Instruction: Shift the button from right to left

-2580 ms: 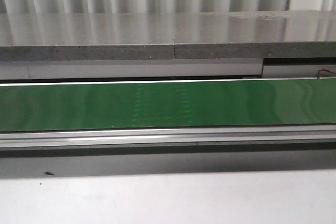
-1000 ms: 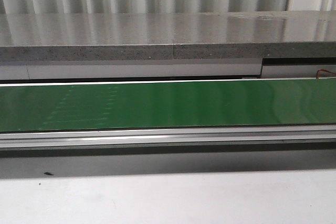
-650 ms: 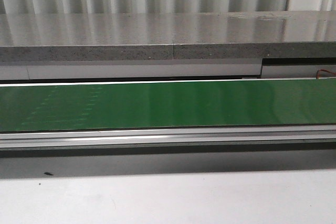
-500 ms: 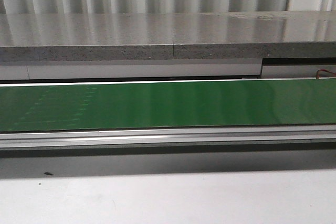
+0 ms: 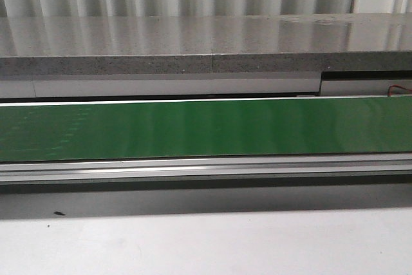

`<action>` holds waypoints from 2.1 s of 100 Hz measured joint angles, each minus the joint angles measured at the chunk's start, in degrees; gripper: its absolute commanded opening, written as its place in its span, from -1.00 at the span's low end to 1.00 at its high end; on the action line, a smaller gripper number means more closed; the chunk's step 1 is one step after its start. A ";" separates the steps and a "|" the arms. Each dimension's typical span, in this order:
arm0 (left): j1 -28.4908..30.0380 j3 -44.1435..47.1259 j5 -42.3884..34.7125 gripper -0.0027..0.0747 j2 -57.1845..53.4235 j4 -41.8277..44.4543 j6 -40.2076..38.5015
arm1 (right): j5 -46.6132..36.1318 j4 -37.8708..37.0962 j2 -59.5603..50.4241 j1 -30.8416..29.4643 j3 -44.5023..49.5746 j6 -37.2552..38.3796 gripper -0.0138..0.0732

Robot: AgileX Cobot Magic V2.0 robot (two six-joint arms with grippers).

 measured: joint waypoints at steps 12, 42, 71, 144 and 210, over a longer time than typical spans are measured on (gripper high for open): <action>1.26 4.07 -2.82 -0.99 -3.08 4.32 -6.62 | 0.00 0.00 0.00 0.00 0.00 0.00 -0.84; 1.47 11.65 -5.42 -0.99 -8.06 6.03 -10.15 | 0.00 0.00 0.00 0.00 0.00 0.00 -0.84; 1.47 11.65 -7.55 -0.98 -8.06 5.54 -10.51 | 0.00 -0.09 -0.10 0.00 0.00 0.00 -0.84; 1.47 11.65 -7.96 -0.99 -8.06 5.44 -10.51 | 0.00 -0.09 -0.10 0.00 0.00 0.00 -0.84; 1.47 11.65 -7.96 -0.98 -8.06 5.44 -10.51 | -18.39 -7.58 -0.70 -6.63 10.50 10.11 -0.84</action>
